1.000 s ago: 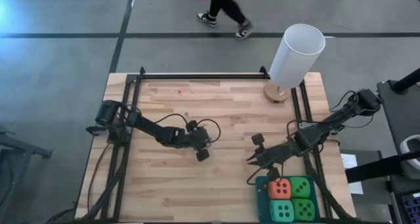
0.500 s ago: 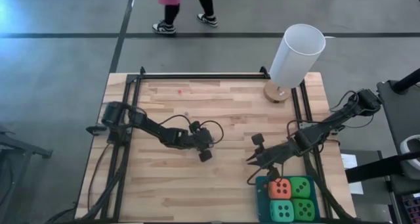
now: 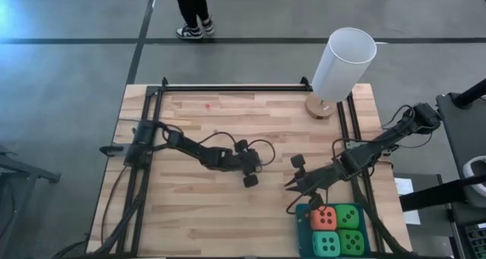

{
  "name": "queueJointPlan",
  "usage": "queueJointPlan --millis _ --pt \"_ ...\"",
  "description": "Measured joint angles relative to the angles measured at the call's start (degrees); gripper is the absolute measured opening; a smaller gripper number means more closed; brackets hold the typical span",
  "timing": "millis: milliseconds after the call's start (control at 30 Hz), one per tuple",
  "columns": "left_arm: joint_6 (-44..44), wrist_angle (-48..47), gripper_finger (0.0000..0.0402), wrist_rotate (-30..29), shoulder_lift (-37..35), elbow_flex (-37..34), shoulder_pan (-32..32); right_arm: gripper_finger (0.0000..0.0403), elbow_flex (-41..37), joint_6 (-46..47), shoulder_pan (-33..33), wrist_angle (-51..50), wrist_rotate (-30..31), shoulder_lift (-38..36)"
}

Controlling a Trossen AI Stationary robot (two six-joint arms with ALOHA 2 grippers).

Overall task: Pick & Place Dice
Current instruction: Put the small blue die into the blue bin

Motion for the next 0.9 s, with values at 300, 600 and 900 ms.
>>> queueJointPlan --millis 300,600,900 --pt "3.34 -0.19 0.0078 3.27 4.52 7.20 1.24 0.0052 0.00 -0.02 0.00 0.15 0.00 0.00" --pt "4.56 -1.40 0.0078 3.84 4.46 9.57 1.97 0.0052 0.00 -0.17 0.00 0.15 0.00 0.00" --pt "5.65 -6.23 0.0078 3.57 -1.11 9.50 1.80 0.0052 -0.02 0.00 0.00 2.08 0.00 0.00"
